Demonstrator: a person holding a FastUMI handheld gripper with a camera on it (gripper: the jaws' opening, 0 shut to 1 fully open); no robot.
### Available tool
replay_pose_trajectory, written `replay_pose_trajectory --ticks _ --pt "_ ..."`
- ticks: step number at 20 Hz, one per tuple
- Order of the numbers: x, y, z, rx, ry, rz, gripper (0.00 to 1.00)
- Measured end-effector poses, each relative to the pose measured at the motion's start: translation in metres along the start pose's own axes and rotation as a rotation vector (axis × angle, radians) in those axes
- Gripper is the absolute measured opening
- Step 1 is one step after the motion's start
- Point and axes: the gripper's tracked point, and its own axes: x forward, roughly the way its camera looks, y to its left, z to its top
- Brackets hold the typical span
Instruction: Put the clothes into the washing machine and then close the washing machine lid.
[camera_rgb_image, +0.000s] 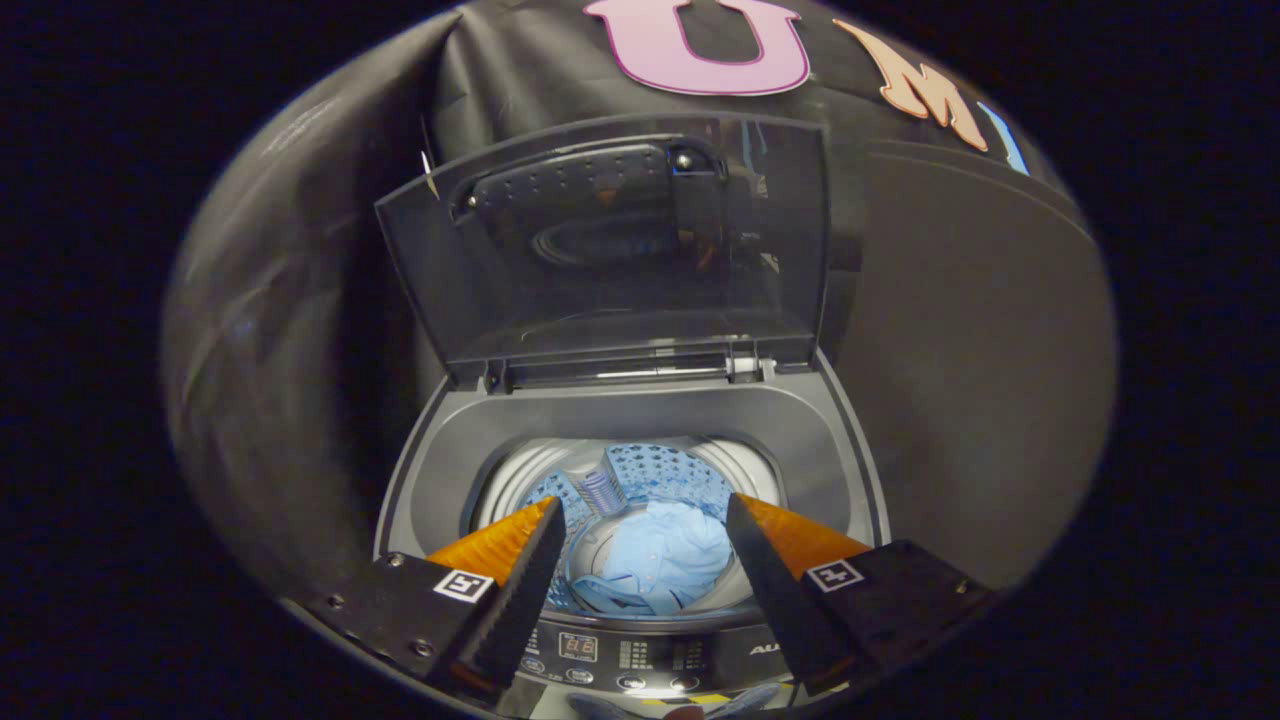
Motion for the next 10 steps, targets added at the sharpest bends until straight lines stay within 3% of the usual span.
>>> replay_pose_trajectory --ticks 4,10 --pt "-0.019 0.012 0.024 0.046 -0.023 0.007 0.98" --pt "-0.044 0.033 0.081 -0.036 -0.143 -0.017 0.98"
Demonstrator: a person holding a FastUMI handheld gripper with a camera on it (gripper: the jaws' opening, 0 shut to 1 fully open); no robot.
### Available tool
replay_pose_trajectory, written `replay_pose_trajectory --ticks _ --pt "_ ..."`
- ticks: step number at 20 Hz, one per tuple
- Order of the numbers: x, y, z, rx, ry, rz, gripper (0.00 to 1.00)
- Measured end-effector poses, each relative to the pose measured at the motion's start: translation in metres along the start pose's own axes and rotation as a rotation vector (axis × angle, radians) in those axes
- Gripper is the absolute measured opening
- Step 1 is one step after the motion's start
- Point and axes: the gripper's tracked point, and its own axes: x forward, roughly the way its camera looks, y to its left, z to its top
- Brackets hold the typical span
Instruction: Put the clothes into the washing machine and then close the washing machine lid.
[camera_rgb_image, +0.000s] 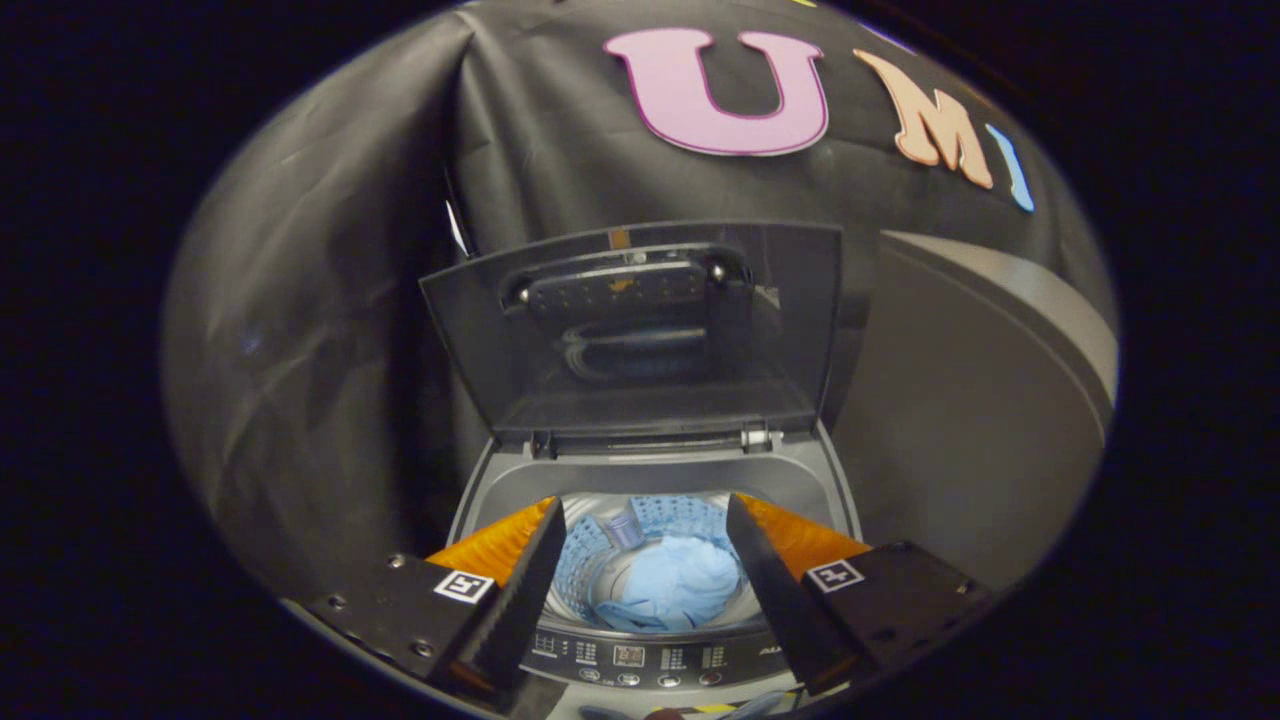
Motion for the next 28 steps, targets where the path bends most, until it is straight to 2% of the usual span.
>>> replay_pose_trajectory --ticks 5,11,16,17,23,25,28 --pt "-0.005 0.008 0.068 -0.049 -0.206 -0.027 0.98" --pt "-0.019 0.016 0.161 -0.120 -0.526 -0.038 0.97" --pt "0.007 0.019 0.195 -0.104 -0.618 -0.044 0.96" --pt "0.018 0.012 0.199 -0.093 -0.641 -0.071 0.96" --pt "0.090 0.004 0.192 -0.023 -0.558 -0.098 0.96" --pt "0.103 -0.003 0.200 -0.056 -0.571 -0.133 0.96" --pt "0.135 -0.002 0.184 -0.024 -0.483 -0.079 0.96"
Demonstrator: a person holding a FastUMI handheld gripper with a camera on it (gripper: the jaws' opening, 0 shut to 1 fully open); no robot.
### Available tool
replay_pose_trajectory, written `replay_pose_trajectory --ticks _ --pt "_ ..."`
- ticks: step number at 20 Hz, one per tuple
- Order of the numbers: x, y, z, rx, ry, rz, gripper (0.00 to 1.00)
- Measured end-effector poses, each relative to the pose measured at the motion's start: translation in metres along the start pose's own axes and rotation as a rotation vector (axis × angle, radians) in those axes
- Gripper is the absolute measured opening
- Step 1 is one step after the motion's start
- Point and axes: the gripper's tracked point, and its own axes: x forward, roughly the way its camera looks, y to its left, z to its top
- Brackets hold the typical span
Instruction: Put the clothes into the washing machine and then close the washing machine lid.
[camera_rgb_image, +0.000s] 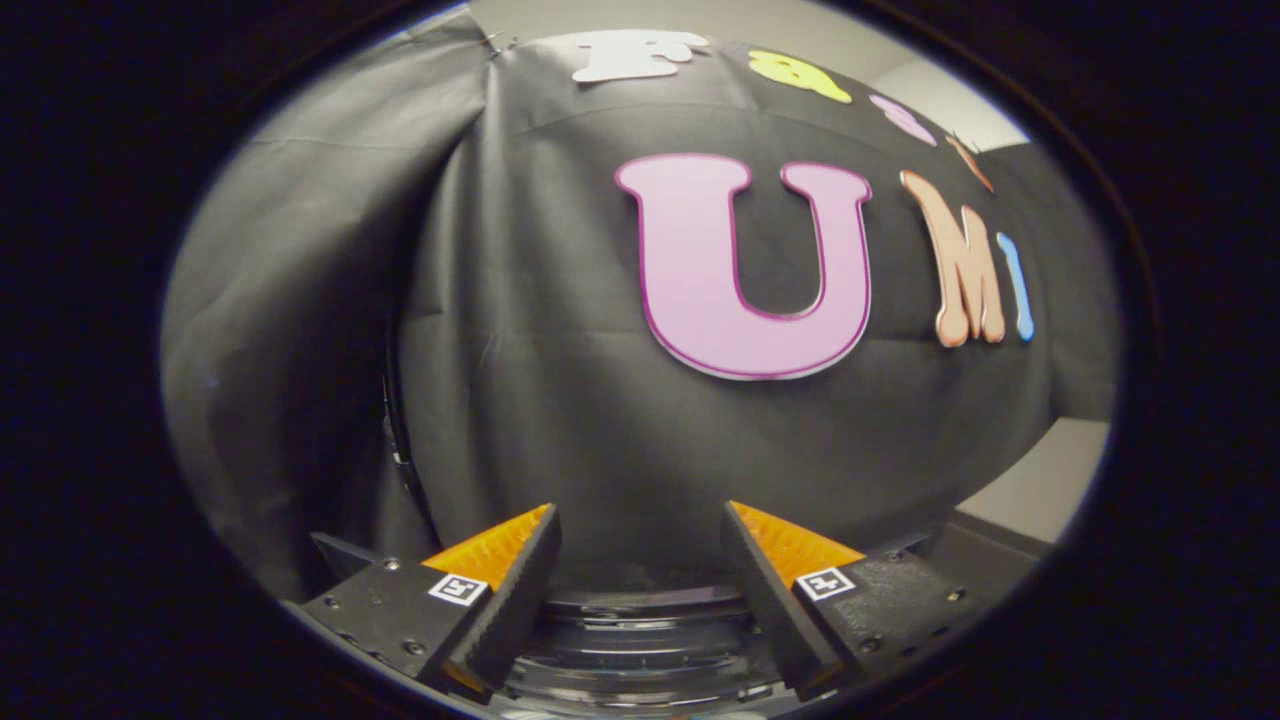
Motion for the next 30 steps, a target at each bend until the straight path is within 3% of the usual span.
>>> replay_pose_trajectory --ticks 1,4,30 --pt "-0.002 0.001 0.010 -0.046 -0.074 0.028 0.97" --pt "-0.004 0.003 0.011 -0.017 -0.057 0.054 0.97" --pt "-0.071 -0.005 0.004 -0.018 -0.066 0.013 0.98"
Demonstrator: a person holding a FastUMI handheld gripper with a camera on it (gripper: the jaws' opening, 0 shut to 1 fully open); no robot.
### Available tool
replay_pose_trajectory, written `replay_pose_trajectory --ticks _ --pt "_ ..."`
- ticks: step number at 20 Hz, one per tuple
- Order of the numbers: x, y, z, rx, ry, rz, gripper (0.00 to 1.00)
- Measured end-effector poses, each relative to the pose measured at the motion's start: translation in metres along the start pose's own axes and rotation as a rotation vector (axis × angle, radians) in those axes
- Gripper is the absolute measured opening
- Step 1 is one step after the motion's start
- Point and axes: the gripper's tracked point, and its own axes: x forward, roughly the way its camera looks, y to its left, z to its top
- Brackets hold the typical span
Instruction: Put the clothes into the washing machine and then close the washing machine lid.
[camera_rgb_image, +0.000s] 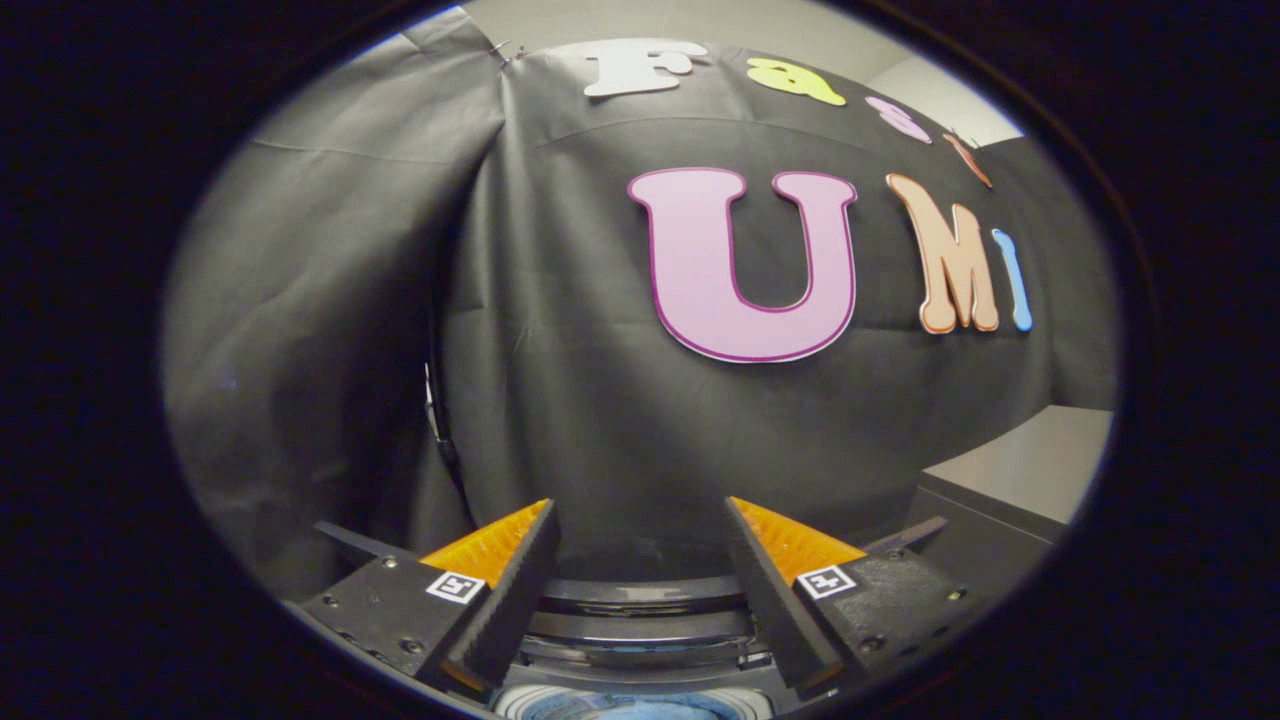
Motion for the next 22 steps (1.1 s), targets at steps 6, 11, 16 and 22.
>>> replay_pose_trajectory --ticks 6,11,16,22 --pt "-0.011 0.000 -0.003 -0.002 -0.007 0.015 0.98" --pt "-0.020 -0.001 -0.005 -0.001 -0.018 0.015 0.98" --pt "-0.028 -0.003 -0.007 0.000 -0.035 0.011 0.98" --pt "-0.035 -0.003 -0.009 -0.007 -0.044 0.013 0.97"
